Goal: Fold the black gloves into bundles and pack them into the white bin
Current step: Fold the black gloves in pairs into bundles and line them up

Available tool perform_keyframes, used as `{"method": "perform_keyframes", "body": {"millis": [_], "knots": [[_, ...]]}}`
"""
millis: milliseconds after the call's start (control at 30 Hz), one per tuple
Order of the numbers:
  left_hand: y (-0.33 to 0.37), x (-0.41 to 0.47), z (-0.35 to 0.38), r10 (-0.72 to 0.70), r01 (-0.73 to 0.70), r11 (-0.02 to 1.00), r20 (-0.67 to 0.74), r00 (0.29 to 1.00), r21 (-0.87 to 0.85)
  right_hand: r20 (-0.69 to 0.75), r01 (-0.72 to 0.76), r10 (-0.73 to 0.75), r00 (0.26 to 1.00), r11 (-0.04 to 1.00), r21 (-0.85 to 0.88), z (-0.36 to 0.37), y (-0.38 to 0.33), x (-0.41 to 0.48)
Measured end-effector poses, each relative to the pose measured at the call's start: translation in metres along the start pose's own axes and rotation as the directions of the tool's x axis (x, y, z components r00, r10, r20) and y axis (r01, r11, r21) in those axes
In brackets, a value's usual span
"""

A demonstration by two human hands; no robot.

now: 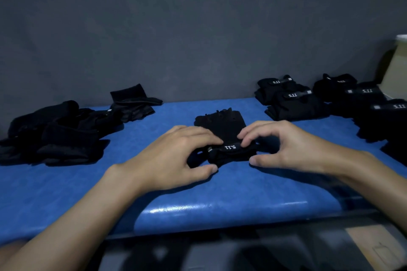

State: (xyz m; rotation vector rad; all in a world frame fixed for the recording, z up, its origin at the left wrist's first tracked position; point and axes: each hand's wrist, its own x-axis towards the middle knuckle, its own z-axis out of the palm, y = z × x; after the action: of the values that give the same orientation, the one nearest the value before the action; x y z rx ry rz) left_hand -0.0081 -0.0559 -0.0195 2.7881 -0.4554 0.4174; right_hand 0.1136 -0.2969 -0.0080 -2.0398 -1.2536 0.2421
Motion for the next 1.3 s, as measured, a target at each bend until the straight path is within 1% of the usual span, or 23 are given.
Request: {"method": "perform_keyframes", "body": {"millis": [133,300,433,500,600,733,867,967,1033,1133,1200,1300], "knots": [[-0.003,0.0,0.0,0.004,-0.004,1.0,0.025,1.0,0.003,0.024,-0.029,0.031,0.999,0.997,-0.076,0.0,0.0,-0.002],[-0.003,0.002,0.002,0.037,-0.038,0.996,0.006,0.999,0.087,-0.054,-0.025,0.017,0.998,0.991,-0.135,0.005,0.001,-0.003],[-0.003,0.002,0.004,0.031,-0.028,0.997,-0.044,0.999,0.067,-0.112,-0.019,0.006,0.994,0.993,-0.119,0.007,0.0,-0.001],[-0.001,0.002,0.006,0.005,-0.007,1.0,-0.093,0.996,-0.019,-0.138,-0.003,-0.004,0.99,0.999,-0.051,0.007,-0.002,0.001],[0.003,0.003,0.008,-0.058,0.027,0.977,-0.143,0.988,-0.212,-0.192,0.013,0.013,0.981,0.991,0.134,0.008,-0.006,0.003],[0.01,0.008,0.012,-0.225,0.119,0.87,-0.17,0.96,-0.479,-0.193,0.008,0.052,0.98,0.955,0.295,0.01,-0.009,0.007],[0.011,0.014,0.016,-0.342,0.129,0.739,-0.202,0.918,-0.662,-0.161,-0.035,0.112,0.981,0.908,0.416,0.005,-0.012,0.007],[0.008,0.019,0.018,-0.413,0.15,0.659,-0.188,0.891,-0.737,-0.16,-0.05,0.123,0.979,0.916,0.399,0.007,-0.007,0.011],[0.008,0.021,0.019,-0.442,0.156,0.616,-0.175,0.88,-0.772,-0.219,-0.033,0.12,0.968,0.931,0.363,0.013,-0.004,0.017],[0.007,0.024,0.02,-0.488,0.173,0.576,-0.166,0.857,-0.799,-0.27,-0.055,0.173,0.947,0.917,0.396,0.019,-0.001,0.025],[0.005,0.025,0.019,-0.515,0.191,0.574,-0.17,0.84,-0.796,-0.267,-0.079,0.211,0.94,0.897,0.434,0.022,-0.001,0.029],[0.001,0.026,0.019,-0.546,0.253,0.633,-0.19,0.816,-0.732,-0.273,-0.13,0.269,0.923,0.89,0.437,0.025,0.001,0.034]]}}
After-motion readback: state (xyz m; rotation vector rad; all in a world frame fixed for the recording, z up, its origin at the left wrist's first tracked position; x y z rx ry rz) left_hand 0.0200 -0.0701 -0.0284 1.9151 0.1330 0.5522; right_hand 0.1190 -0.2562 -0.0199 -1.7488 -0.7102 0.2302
